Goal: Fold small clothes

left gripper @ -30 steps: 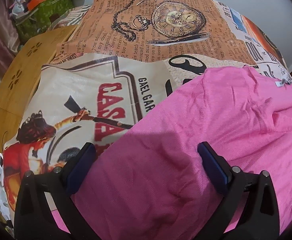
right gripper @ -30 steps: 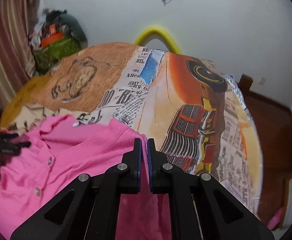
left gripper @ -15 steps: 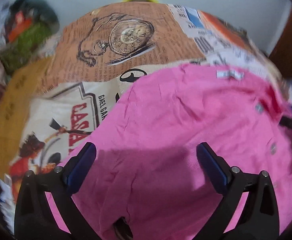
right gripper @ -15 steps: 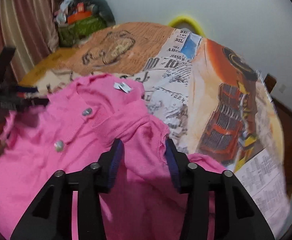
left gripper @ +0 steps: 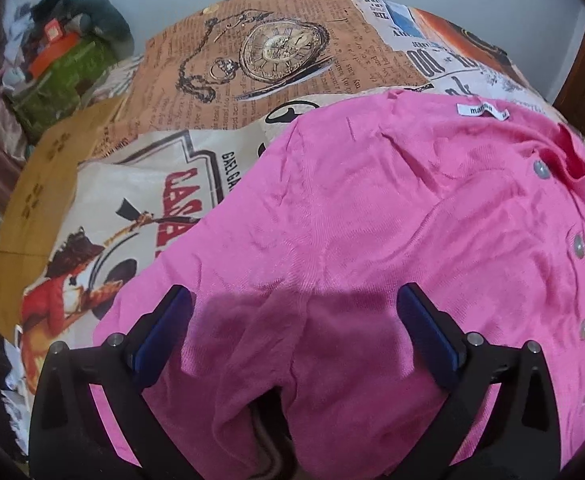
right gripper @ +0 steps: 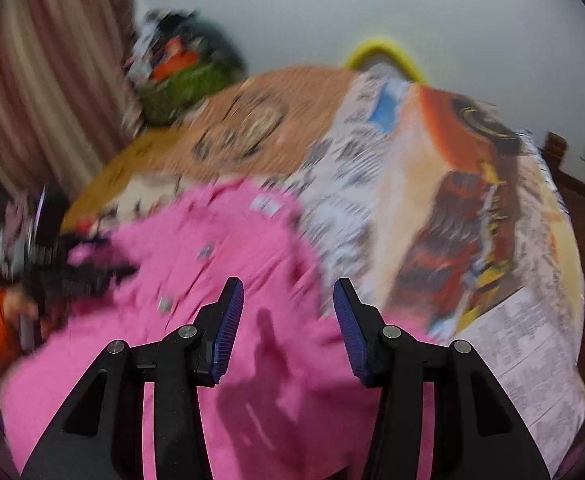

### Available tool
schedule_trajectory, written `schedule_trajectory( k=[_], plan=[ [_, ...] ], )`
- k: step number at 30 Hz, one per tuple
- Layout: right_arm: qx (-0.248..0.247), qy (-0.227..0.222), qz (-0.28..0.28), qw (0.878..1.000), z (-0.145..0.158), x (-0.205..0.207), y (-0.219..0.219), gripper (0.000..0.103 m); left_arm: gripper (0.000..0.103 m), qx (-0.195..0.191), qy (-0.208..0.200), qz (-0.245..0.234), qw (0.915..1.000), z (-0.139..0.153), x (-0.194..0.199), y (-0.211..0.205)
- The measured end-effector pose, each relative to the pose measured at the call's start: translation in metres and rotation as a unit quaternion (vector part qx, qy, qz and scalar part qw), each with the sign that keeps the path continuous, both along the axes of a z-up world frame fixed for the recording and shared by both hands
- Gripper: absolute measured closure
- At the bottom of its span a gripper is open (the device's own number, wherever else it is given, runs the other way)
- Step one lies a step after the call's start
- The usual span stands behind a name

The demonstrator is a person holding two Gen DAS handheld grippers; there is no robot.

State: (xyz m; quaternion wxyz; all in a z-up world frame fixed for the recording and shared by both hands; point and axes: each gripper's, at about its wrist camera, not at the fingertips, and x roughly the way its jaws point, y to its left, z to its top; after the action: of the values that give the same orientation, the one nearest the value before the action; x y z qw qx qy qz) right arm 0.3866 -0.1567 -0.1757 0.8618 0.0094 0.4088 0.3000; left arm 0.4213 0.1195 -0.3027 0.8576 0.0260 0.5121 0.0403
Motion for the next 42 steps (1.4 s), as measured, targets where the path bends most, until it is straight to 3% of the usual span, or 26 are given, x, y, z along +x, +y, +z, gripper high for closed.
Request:
schedule_trajectory(
  k=[4, 7, 12, 14, 15, 16, 22, 28, 34, 38, 41, 42],
  plan=[
    [-0.028, 0.021, -0.032, 0.999, -0.014, 0.026, 0.004, 0.061, 0.0, 0.001, -0.003, 0.001, 1.0, -0.001, 0.0, 0.001],
    [-0.025, 0.051, -0.008, 0.998, -0.031, 0.029, 0.018, 0.064, 0.0, -0.004, -0.003, 0.002, 1.0, -0.002, 0.0, 0.002],
    [-0.041, 0.048, 0.036, 0.997, -0.045, 0.012, 0.044, 0.065, 0.0, 0.002, -0.005, 0.001, 1.0, -0.003, -0.001, 0.002],
    [-0.052, 0.037, 0.042, 0.997, -0.046, 0.01, 0.05, 0.076, 0.0, 0.005, -0.007, 0.001, 1.0, -0.003, -0.001, 0.001],
    [-0.052, 0.041, 0.04, 0.997, -0.045, 0.012, 0.05, 0.092, 0.0, 0.006, -0.008, 0.002, 1.0, -0.003, -0.001, 0.0],
    [-0.056, 0.043, 0.032, 0.997, -0.045, 0.013, 0.05, 0.097, 0.0, 0.007, -0.009, 0.002, 0.9999, -0.003, -0.001, 0.0],
    [-0.052, -0.003, -0.009, 0.999, -0.025, 0.016, 0.031, 0.099, 0.0, 0.01, -0.01, 0.002, 0.9999, -0.004, -0.002, -0.002],
    [-0.072, -0.057, -0.067, 0.994, 0.007, 0.049, 0.002, 0.099, 0.0, 0.007, -0.009, 0.002, 0.9999, -0.003, -0.001, -0.002],
    [-0.128, -0.045, -0.1, 0.986, -0.018, 0.082, -0.001, 0.099, 0.0, -0.004, -0.005, 0.004, 1.0, -0.003, 0.005, 0.001],
    [-0.152, -0.039, -0.097, 0.983, -0.031, 0.082, 0.006, 0.099, 0.0, -0.005, -0.009, 0.003, 0.9999, -0.001, 0.005, 0.002],
    [-0.132, -0.025, -0.097, 0.986, -0.018, 0.073, 0.001, 0.088, 0.0, -0.008, -0.007, 0.019, 0.9998, 0.005, 0.002, 0.007],
    [-0.118, -0.023, -0.093, 0.988, -0.011, 0.067, 0.001, 0.08, 0.0, -0.003, -0.009, 0.028, 0.9996, 0.009, 0.0, 0.01]
  ],
)
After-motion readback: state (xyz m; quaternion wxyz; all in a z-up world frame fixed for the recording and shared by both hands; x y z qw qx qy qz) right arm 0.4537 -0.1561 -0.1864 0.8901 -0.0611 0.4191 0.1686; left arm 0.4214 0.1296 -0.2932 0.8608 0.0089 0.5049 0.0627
